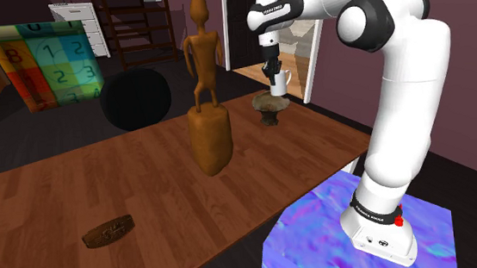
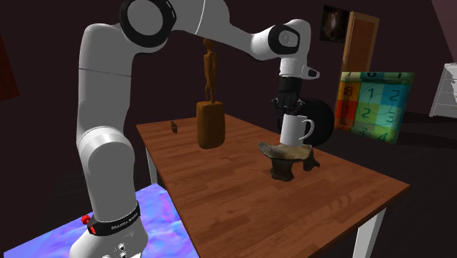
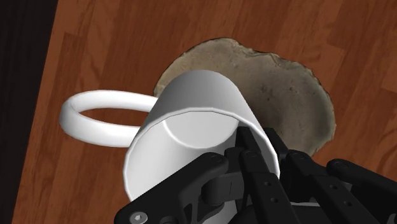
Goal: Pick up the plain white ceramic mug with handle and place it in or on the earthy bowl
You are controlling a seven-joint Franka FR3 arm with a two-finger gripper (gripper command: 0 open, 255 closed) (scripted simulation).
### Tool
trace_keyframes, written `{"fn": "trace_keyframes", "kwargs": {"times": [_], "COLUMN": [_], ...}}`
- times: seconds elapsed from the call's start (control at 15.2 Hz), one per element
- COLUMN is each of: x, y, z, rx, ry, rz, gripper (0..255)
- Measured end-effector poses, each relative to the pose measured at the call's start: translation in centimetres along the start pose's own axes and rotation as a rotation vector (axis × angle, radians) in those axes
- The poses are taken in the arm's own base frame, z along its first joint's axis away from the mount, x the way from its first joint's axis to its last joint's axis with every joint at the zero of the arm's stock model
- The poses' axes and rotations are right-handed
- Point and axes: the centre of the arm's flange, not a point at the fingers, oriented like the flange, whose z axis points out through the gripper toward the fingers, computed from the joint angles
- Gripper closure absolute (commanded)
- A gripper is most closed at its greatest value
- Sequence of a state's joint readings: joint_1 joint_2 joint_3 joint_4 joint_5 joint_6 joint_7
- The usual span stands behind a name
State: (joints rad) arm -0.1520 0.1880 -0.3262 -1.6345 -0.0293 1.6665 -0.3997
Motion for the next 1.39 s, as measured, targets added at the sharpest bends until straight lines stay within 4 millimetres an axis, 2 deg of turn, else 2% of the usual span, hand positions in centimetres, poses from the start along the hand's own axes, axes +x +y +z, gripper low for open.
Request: {"fn": "trace_keyframes", "kwargs": {"times": [0.2, 0.26, 0.66, 0.99, 1.39], "x": [0.0, 0.0, 0.0, 0.1, 0.0], "y": [0.0, 0.0, 0.0, -0.1, 0.0], "z": [0.0, 0.0, 0.0, -4.5, -5.0], "rx": [0.000, 0.000, 0.000, 0.000, 0.000], "ry": [0.000, 0.000, 0.000, 0.002, 0.000], "rz": [0.000, 0.000, 0.000, 0.000, 0.000], "gripper": [255, 0, 0, 0, 0]}}
